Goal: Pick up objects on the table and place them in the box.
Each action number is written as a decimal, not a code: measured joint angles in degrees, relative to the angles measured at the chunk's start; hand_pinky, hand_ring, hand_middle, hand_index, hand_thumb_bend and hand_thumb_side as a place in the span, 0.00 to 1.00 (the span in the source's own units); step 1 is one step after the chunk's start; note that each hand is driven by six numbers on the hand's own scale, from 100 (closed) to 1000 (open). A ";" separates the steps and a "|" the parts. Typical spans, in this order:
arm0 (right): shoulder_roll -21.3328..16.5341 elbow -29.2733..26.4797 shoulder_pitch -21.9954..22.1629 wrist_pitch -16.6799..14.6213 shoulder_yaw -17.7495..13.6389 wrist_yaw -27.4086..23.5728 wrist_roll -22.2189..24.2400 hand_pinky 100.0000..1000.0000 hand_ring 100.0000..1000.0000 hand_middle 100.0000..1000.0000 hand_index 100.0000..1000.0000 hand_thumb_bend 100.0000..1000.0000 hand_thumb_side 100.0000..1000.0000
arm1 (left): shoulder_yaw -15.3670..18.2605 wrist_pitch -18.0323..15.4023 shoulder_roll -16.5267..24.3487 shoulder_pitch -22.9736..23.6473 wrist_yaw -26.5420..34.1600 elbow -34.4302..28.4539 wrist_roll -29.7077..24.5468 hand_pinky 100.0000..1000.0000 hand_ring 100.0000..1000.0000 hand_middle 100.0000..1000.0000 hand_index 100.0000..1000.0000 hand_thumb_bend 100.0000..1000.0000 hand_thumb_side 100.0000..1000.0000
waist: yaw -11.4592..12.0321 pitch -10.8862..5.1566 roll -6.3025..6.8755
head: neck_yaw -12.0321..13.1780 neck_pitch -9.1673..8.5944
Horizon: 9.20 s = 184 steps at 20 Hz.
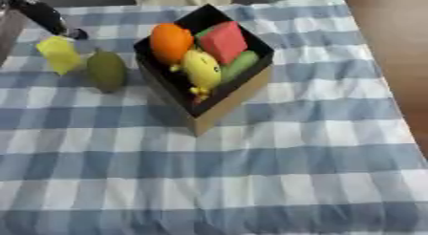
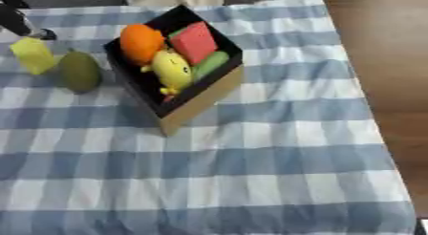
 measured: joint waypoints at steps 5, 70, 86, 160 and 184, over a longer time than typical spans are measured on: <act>0.00 0.00 -0.05 0.13 0.00 0.19 0.13 1.00 1.00 0.28 1.00 0.00 0.41 | 0.01 0.69 0.28 0.00 -0.09 3.62 -0.26 0.97 0.98 0.81 0.90 0.64 0.30 | -0.03 0.00 0.00 | 0.11 0.00; 1.56 0.00 -0.55 1.10 -0.37 3.01 1.10 1.00 1.00 0.24 1.00 0.00 0.41 | 5.29 12.98 -0.34 -0.02 -1.26 15.73 4.42 0.90 0.84 0.68 0.87 0.44 0.08 | -0.83 0.26 0.00 | 1.16 0.00; 1.89 0.00 -0.54 1.07 -0.36 3.96 1.07 1.00 1.00 0.23 0.99 0.00 0.41 | 6.40 12.57 -0.34 0.00 -1.87 13.50 3.45 0.95 0.91 0.75 0.92 0.45 0.16 | -0.86 0.37 0.00 | 1.16 0.00; 2.06 0.00 -0.17 1.00 0.00 2.97 1.00 1.00 1.00 0.23 1.00 0.00 0.42 | -15.24 -1.51 -9.96 -3.27 18.87 -15.14 -3.33 0.79 0.67 0.39 0.72 0.00 0.00 | -1.64 1.28 0.00 | 0.66 0.00; 2.06 0.00 -0.47 1.38 0.00 3.23 1.38 1.00 1.00 0.21 1.00 0.00 0.42 | -13.52 -8.81 -9.85 -1.01 7.11 -15.86 1.08 0.98 0.99 0.86 0.95 0.52 0.65 | -1.48 1.28 -0.02 | -0.20 0.00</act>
